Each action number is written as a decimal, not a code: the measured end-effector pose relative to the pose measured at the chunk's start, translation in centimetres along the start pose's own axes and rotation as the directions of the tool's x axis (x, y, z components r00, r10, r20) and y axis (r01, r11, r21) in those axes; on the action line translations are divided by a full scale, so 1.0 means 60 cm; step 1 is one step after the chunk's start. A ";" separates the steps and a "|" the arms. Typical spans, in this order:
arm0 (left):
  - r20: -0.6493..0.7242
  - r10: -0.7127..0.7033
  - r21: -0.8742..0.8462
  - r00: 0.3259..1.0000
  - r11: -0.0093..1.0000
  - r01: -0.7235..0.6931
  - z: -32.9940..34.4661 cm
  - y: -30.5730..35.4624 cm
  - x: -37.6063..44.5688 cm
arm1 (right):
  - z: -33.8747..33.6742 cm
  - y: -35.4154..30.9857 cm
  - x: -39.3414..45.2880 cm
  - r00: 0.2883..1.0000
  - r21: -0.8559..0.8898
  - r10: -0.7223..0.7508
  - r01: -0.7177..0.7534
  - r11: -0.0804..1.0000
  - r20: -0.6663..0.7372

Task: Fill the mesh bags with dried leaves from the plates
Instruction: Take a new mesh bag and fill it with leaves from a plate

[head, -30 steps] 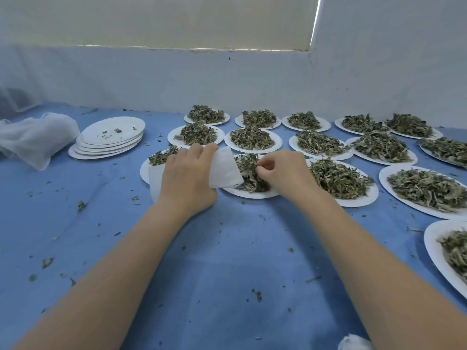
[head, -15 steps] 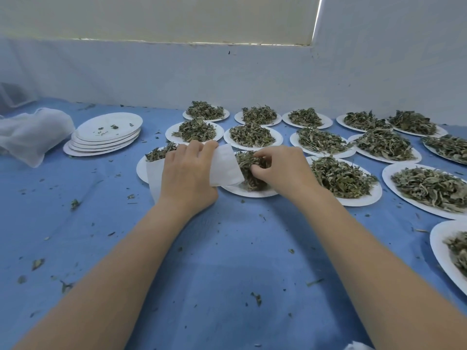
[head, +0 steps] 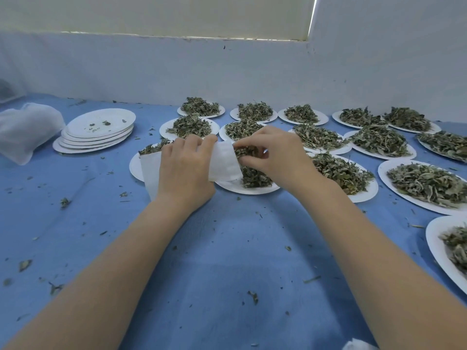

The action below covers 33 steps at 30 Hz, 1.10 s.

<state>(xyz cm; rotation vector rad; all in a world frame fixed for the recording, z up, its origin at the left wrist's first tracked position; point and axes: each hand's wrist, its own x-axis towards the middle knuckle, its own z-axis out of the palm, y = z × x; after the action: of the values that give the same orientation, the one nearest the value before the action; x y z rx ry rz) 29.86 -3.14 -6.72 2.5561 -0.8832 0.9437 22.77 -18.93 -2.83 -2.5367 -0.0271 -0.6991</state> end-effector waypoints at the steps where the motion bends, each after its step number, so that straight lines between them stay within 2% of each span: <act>1: -0.002 0.005 0.005 1.000 1.000 -0.005 0.000 0.001 0.000 | 0.000 -0.003 0.000 1.000 0.026 0.009 -0.010 1.000 0.022; 6: 0.050 0.009 0.044 0.999 0.999 -0.011 0.000 0.003 0.005 | 0.000 -0.009 -0.005 0.991 0.324 0.119 -0.133 0.937 0.061; 10: 0.089 0.006 0.055 0.996 0.998 -0.011 -0.004 0.006 0.027 | 0.004 -0.012 -0.006 0.988 0.490 0.146 -0.155 0.858 0.058; 15: 0.112 0.022 -0.025 0.993 0.999 -0.019 -0.004 0.017 0.047 | 0.002 -0.011 -0.003 0.979 0.485 0.203 -0.173 0.858 -0.011; 18: 0.141 -0.014 -0.082 0.990 0.996 0.026 0.000 0.013 0.049 | 0.000 -0.004 -0.001 0.966 0.320 0.245 -0.209 0.924 -0.077; 21: 0.155 -0.048 -0.186 0.987 0.980 0.077 -0.001 0.000 0.054 | 0.001 0.005 -0.002 0.967 0.151 0.226 -0.208 0.966 -0.114; 23: 0.170 -0.064 -0.238 0.983 0.966 0.105 -0.003 -0.006 0.058 | 0.000 0.001 -0.002 0.966 0.209 0.217 -0.186 0.960 -0.139; 24: 0.170 -0.071 -0.242 0.983 0.964 0.111 -0.004 -0.008 0.059 | -0.002 -0.004 -0.001 0.962 0.293 0.235 -0.187 0.938 -0.138; 26: 0.128 -0.056 -0.192 0.990 0.978 0.080 -0.006 -0.005 0.060 | -0.007 -0.015 0.001 0.960 0.468 0.270 -0.207 0.859 -0.071; 29: -0.007 0.007 -0.068 1.000 0.998 -0.007 -0.007 0.007 0.055 | -0.009 -0.023 0.000 0.968 0.523 0.246 -0.233 0.820 0.045; 33: -0.130 0.027 -0.033 0.991 0.999 -0.031 -0.006 0.021 0.045 | -0.005 -0.021 0.000 0.968 0.517 0.252 -0.206 0.831 -0.019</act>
<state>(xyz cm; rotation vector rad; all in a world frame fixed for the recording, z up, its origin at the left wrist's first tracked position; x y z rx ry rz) 30.48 -5.15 -4.61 2.4279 -0.8938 1.0792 22.47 -17.95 -2.03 -1.9535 0.1077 -0.6065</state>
